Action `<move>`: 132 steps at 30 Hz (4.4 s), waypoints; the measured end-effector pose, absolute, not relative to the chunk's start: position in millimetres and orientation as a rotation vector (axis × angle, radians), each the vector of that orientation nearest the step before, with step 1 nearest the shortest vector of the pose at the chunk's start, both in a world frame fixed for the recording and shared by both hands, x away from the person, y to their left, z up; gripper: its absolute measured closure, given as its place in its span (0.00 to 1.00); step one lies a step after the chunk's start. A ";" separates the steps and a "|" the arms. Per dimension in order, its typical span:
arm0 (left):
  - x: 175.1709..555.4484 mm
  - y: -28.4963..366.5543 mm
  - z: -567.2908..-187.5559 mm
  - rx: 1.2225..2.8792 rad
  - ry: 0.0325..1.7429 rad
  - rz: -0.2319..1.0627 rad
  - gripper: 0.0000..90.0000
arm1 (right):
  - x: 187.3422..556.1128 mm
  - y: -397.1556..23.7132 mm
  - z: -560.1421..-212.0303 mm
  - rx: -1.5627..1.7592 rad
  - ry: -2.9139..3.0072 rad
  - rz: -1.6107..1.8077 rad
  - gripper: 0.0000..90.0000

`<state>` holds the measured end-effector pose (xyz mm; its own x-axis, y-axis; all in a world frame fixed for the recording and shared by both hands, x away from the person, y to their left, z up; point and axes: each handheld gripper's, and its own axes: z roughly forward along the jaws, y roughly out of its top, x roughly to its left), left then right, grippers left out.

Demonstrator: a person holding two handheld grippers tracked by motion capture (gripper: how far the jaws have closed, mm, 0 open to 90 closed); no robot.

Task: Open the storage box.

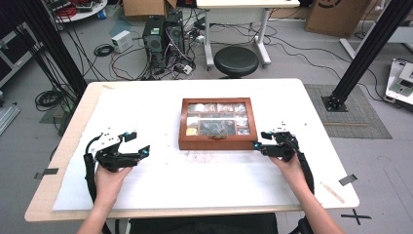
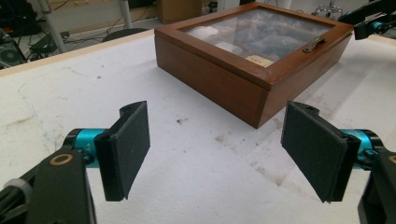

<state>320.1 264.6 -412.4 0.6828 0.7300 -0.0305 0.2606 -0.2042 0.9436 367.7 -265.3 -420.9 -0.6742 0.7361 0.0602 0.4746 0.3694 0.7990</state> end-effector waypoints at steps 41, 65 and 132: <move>377.3 175.4 -428.5 2.015 0.726 0.285 0.44 | 344.1 -280.7 -401.9 1.030 2.098 1.348 0.35; 382.8 164.7 -421.1 2.125 0.734 0.277 0.60 | 342.5 -283.7 -401.1 1.041 2.067 1.359 0.35; 384.0 164.5 -367.3 1.995 0.763 0.401 0.57 | 338.2 -287.5 -398.3 1.047 2.008 1.387 0.36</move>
<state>384.0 164.5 -367.3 0.7537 0.6568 -0.0240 0.3530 -0.3737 0.8577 338.2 -287.5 -398.3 -0.5914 0.8056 0.0347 0.3176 0.1932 0.9283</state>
